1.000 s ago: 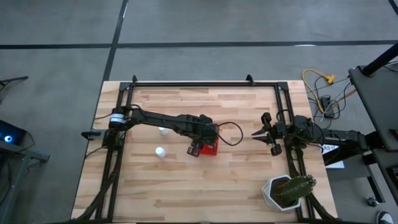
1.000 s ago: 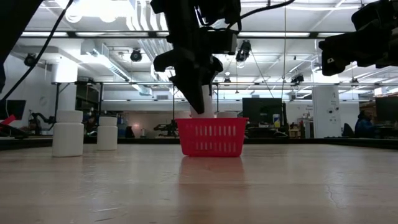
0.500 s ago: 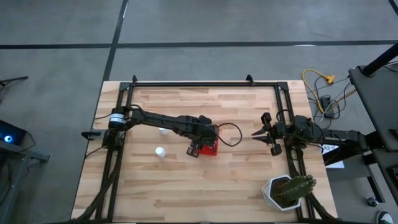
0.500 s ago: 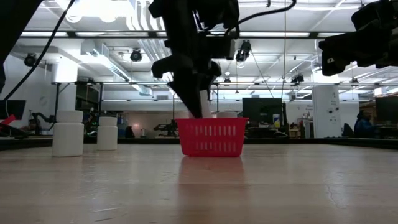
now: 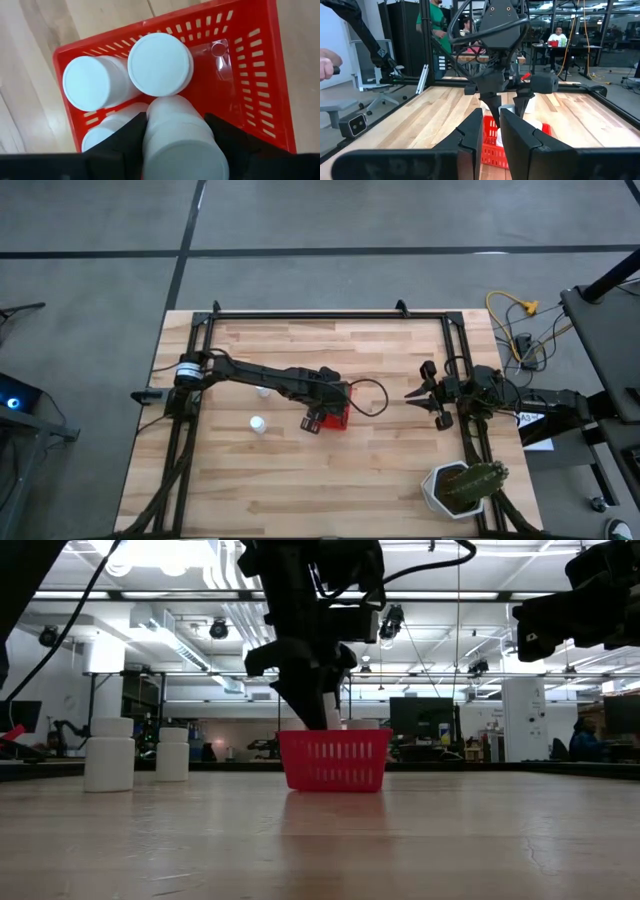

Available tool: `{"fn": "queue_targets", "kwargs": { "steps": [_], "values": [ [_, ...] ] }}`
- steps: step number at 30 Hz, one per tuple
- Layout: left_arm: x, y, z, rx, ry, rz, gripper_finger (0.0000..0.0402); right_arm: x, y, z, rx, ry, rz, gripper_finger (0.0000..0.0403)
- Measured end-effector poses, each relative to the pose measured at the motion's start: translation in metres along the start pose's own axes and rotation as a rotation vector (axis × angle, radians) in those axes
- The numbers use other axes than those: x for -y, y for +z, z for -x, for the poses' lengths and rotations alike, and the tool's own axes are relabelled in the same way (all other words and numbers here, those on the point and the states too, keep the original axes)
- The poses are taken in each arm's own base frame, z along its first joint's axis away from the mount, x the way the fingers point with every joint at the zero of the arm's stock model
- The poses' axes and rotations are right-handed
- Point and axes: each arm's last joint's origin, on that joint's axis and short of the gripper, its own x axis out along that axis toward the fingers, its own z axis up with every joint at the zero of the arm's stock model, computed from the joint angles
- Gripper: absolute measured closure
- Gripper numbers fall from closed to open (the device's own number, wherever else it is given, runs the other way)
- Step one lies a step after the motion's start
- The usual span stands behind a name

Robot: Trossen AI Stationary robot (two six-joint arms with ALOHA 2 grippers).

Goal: Pick and place pill bottles into a basket
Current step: Put the white medicine bottle into the red bin

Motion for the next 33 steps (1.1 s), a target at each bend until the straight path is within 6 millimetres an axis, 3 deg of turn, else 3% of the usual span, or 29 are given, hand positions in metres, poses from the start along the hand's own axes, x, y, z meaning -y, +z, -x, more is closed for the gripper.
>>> {"fn": "queue_targets", "kwargs": {
  "steps": [33],
  "values": [
    [0.0013,-0.0055,-0.006,-0.034,0.035,-0.004,0.0226,0.0,0.0,0.0,0.0,0.001,0.0,0.0344]
  ]
}}
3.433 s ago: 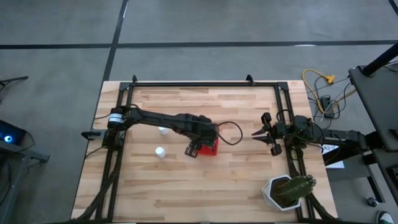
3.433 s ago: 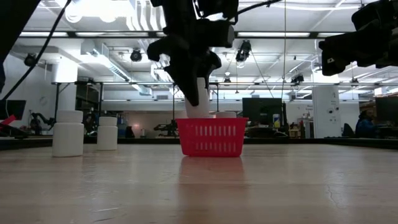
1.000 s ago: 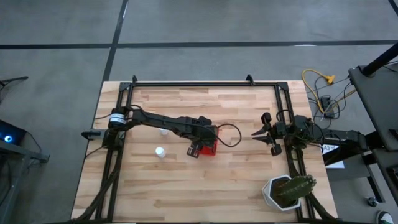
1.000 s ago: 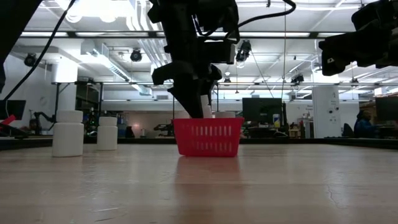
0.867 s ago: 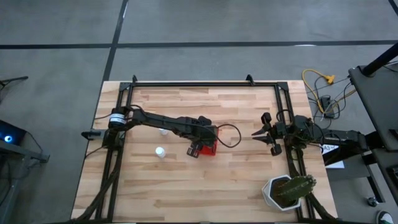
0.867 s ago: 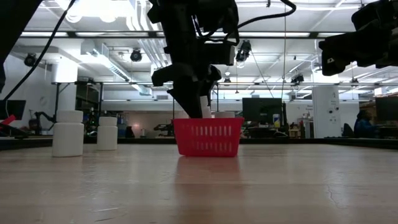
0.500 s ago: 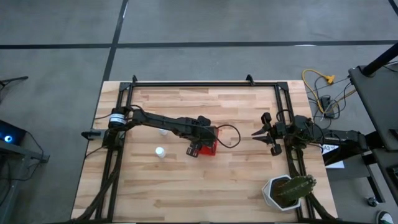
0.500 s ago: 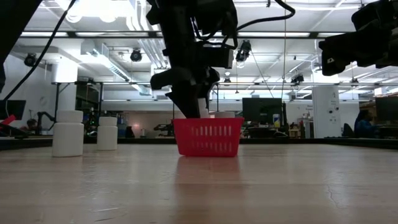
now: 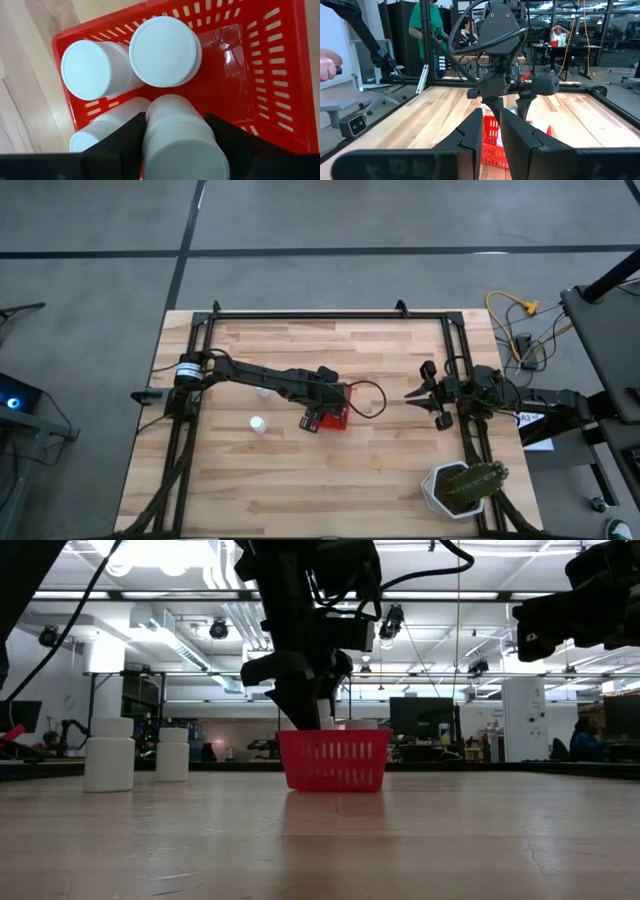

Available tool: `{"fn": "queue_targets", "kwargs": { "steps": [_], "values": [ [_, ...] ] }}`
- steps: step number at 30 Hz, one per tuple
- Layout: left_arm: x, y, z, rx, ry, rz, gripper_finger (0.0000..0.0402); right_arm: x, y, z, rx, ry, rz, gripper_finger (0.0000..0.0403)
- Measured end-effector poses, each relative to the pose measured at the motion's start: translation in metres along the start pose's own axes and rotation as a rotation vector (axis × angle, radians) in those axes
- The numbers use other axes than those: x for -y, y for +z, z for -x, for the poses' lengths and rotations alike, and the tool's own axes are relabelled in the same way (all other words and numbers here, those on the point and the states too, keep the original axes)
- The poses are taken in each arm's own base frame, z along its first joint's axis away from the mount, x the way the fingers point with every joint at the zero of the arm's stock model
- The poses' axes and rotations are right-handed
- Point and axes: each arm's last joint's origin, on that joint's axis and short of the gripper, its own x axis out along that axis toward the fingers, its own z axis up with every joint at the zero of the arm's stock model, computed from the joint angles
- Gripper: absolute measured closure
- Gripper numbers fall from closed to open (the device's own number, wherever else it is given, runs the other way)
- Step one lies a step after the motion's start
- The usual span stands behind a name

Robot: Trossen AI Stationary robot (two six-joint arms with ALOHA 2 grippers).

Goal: Pick and place pill bottles into a basket
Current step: Put the white medicine bottle into the red bin

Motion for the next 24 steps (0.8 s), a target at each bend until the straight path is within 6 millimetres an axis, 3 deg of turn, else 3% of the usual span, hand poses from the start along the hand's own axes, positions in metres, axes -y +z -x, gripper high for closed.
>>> {"fn": "queue_targets", "kwargs": {
  "steps": [12,21,24],
  "values": [
    [0.0013,0.0004,0.0004,0.0,-0.002,-0.123,0.0226,0.0,0.0,0.0,0.0,0.0,-0.001,0.0344],
    [0.003,-0.0002,0.0007,-0.008,-0.009,-0.457,0.0226,0.0,0.0,0.0,0.0,0.0,-0.001,0.0344],
    [0.0024,0.0013,0.0008,0.004,0.001,-0.484,0.0226,0.0,-0.0002,0.0,-0.001,0.0,-0.001,0.0344]
  ]
}}
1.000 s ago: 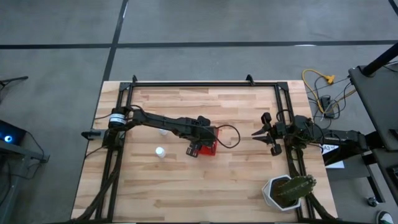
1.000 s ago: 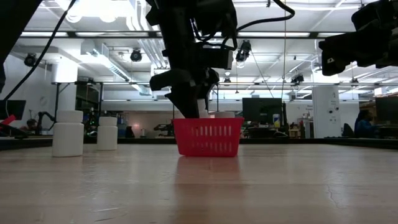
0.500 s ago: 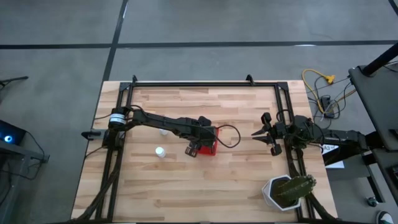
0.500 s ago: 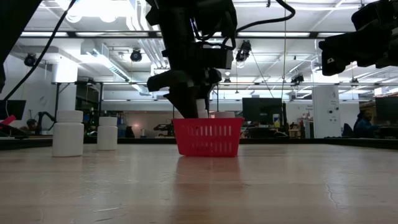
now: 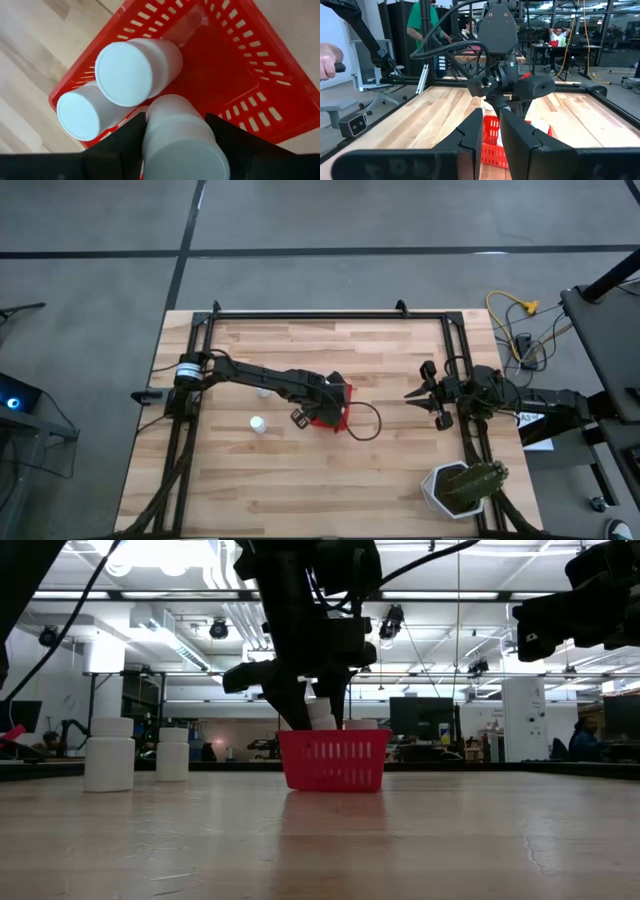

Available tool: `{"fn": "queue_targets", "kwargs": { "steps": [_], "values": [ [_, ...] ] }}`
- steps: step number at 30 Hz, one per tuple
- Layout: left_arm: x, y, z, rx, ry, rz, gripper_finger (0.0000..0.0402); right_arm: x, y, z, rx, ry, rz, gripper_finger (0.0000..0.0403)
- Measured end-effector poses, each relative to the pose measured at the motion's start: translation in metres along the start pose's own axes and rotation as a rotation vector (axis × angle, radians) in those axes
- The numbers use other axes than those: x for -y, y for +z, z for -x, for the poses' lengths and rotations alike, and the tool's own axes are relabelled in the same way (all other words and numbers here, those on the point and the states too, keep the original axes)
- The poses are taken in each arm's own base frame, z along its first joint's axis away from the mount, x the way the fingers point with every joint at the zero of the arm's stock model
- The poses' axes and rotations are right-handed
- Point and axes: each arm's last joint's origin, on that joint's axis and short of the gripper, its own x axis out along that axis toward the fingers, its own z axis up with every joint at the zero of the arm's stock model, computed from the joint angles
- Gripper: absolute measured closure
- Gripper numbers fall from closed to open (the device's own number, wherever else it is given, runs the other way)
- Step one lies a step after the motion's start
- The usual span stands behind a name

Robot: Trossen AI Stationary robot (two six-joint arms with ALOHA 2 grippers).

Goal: Pick and place pill bottles into a basket
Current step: Put the white medicine bottle into the red bin

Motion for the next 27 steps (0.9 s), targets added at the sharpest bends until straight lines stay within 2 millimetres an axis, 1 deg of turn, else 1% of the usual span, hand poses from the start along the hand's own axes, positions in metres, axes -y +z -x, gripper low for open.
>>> {"fn": "queue_targets", "kwargs": {
  "steps": [11,21,27],
  "values": [
    [-0.0006,-0.0012,0.0001,-0.045,0.035,-0.004,0.0224,0.0,0.0,0.0,0.0,0.0,0.001,0.0344],
    [-0.0009,-0.0013,0.0001,-0.045,0.038,-0.001,0.0173,0.0,0.0,0.0,0.0,0.0,0.0,0.0344],
    [-0.0032,0.0009,0.0002,-0.024,0.063,0.008,0.0169,0.0,0.0,0.0,0.0,0.0,0.001,0.0344]
  ]
}}
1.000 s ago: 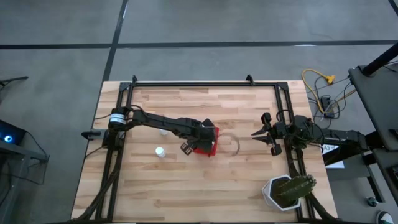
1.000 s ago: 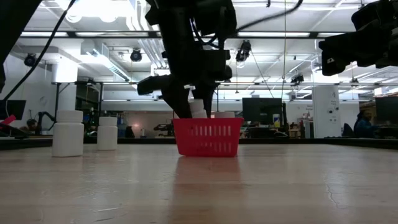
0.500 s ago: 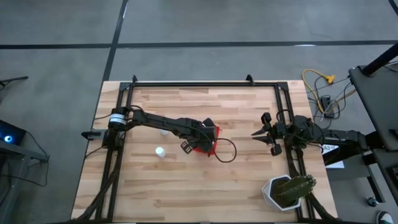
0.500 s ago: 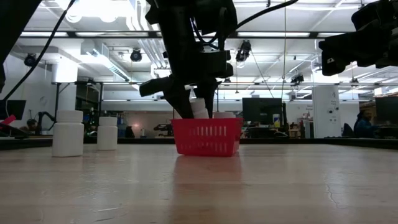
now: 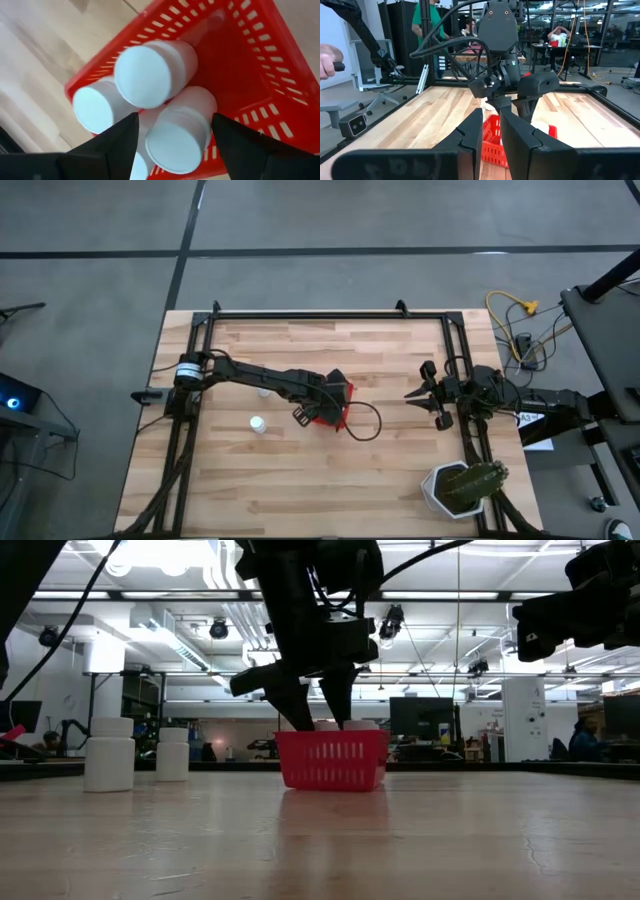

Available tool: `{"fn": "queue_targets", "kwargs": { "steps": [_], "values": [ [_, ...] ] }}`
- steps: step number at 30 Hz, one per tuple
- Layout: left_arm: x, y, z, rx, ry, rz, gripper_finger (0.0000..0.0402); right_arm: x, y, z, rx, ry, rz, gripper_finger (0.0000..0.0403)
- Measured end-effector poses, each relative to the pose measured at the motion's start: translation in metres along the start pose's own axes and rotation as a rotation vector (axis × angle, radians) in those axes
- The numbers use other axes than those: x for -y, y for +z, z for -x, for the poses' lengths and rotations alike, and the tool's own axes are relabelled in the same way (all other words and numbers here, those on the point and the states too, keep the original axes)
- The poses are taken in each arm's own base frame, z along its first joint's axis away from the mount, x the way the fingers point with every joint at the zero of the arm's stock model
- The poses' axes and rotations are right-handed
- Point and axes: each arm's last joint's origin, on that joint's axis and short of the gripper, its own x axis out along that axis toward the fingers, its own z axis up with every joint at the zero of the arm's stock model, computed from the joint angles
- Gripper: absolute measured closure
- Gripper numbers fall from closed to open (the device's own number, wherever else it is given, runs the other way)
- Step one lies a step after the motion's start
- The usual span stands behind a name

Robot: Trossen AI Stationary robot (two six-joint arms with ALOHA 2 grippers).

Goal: Pick and place pill bottles into a basket
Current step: Put the white medicine bottle into the red bin

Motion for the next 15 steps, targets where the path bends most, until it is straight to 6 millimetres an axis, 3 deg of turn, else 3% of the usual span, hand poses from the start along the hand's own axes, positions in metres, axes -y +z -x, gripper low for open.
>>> {"fn": "queue_targets", "kwargs": {
  "steps": [15],
  "values": [
    [0.0032,0.006,0.0021,-0.028,0.052,-0.015,0.0169,0.0,0.0,0.0,0.0,0.001,-0.001,0.0344]
  ]
}}
